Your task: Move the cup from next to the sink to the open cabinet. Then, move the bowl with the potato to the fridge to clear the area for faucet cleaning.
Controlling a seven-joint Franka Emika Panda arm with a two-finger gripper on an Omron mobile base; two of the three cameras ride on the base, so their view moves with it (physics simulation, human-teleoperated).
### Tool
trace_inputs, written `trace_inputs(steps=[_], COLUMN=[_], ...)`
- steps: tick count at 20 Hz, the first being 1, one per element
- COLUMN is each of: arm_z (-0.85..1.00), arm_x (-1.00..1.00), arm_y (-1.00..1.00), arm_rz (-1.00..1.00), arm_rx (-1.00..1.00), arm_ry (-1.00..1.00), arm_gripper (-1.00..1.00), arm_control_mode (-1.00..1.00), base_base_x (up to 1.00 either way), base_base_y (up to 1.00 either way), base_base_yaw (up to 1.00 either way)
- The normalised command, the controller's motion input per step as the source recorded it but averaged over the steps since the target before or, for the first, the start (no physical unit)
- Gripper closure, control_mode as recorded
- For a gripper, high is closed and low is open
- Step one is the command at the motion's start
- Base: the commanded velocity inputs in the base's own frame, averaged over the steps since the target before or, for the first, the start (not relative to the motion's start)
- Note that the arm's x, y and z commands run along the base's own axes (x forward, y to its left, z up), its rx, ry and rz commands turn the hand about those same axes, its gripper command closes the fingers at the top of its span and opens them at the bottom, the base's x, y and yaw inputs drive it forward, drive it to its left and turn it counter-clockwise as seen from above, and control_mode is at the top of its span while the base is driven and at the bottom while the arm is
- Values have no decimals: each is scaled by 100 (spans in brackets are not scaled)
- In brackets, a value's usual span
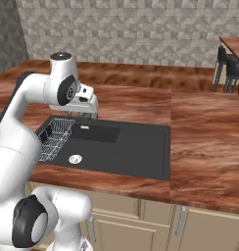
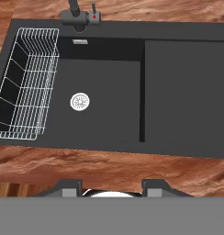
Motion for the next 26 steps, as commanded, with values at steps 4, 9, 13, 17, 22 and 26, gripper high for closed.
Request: trace_inputs(steps=[4,9,13,17,22,26], arm_z=[0,0,0,-3,0,0], arm_x=[-3,0,0,-44,0,0], arm_y=[0,0,0,1,0,0], arm_rz=[0,0,0,0,0,0], arm_rx=[0,0,0,0,0,0], arm_ry=[0,0,0,0,0,0], arm_gripper=[-100,-100,-100,-100,-100,-100], arm_control_mode=[-100,-100,-100,-100,100,100], base_base_x=[0,0,0,0,-68,-16], base_base_y=[0,0,0,0,45,96], base_base_yaw=[0,0,0,0,7,16])
